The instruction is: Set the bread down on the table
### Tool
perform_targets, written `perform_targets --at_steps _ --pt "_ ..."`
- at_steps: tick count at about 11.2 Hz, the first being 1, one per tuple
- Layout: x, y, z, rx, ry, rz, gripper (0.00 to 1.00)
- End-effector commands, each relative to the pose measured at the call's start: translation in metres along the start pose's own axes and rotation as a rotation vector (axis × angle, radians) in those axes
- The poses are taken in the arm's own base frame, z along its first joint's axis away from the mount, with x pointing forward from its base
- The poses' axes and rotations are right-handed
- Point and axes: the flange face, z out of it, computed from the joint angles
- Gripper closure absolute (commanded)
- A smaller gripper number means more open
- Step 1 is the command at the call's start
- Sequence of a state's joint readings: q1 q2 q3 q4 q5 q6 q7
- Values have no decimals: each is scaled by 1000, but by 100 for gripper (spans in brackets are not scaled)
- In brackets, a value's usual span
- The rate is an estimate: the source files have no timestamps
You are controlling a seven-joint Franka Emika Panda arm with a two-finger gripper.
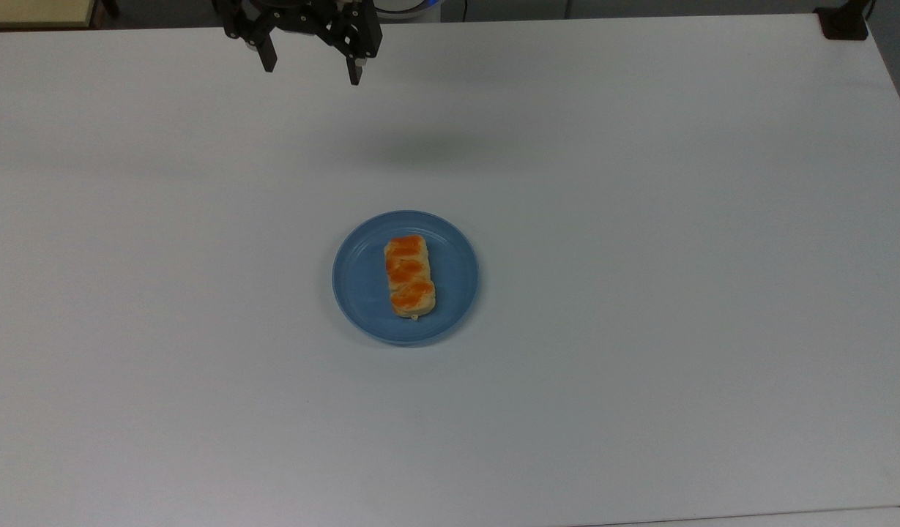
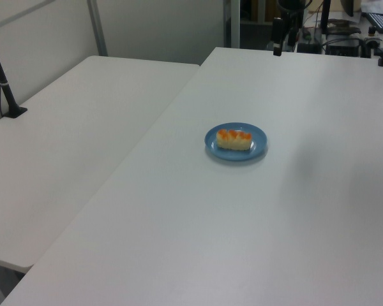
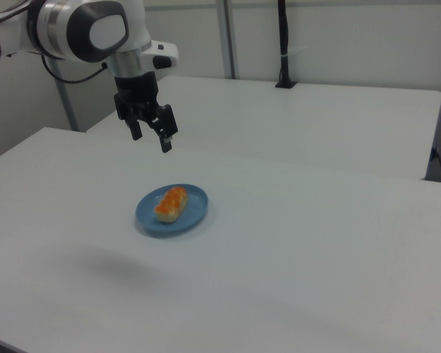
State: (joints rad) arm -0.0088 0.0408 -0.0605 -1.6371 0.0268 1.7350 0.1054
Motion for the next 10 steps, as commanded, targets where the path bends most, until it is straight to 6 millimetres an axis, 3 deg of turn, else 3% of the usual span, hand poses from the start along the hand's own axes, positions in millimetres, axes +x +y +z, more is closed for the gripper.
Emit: perform_targets --at_steps 1,10 --pt "-4 -4 -1 -9 -18 -7 0" --pt "2 -14 10 3 -12 -8 0"
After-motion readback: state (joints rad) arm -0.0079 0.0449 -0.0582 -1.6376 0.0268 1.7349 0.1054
